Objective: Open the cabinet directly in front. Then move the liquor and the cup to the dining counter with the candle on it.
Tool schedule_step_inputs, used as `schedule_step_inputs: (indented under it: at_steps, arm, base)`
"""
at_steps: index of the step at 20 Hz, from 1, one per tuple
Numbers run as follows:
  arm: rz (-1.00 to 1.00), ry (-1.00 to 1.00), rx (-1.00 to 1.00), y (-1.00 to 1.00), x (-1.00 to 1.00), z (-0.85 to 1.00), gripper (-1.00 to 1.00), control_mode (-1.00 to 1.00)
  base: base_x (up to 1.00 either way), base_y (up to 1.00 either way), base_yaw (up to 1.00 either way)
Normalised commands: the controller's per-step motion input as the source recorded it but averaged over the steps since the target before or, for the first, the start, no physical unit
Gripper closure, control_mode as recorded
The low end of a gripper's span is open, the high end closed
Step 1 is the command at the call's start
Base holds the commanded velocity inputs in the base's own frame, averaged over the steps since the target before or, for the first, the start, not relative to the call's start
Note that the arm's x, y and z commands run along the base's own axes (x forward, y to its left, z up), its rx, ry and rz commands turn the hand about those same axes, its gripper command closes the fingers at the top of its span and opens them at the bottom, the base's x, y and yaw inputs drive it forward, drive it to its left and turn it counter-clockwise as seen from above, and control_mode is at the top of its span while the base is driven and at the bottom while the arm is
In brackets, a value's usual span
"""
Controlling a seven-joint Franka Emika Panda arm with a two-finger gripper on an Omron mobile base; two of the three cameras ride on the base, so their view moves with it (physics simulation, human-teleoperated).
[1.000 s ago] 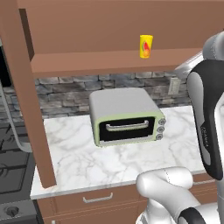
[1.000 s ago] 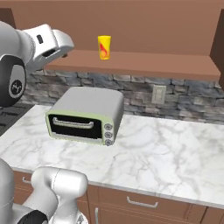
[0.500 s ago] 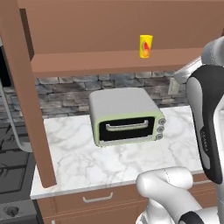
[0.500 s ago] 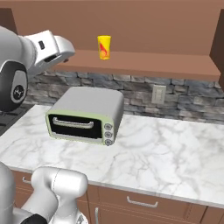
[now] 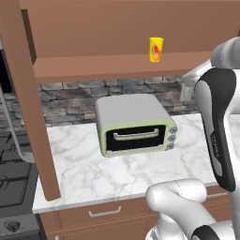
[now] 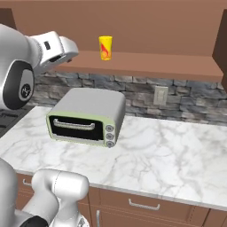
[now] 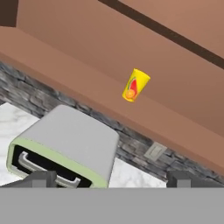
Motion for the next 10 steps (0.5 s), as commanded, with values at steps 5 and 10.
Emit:
schedule_step_inputs:
  at_steps: [5, 10]
  arm:
    - [0.00, 0.00, 0.00, 0.03, 0.19, 0.00, -1.00, -1.00]
    - [0.00, 0.00, 0.00, 0.04, 0.19, 0.00, -1.00, -1.00]
  base:
    - [0.00, 0.00, 0.00]
    - [0.00, 0.00, 0.00]
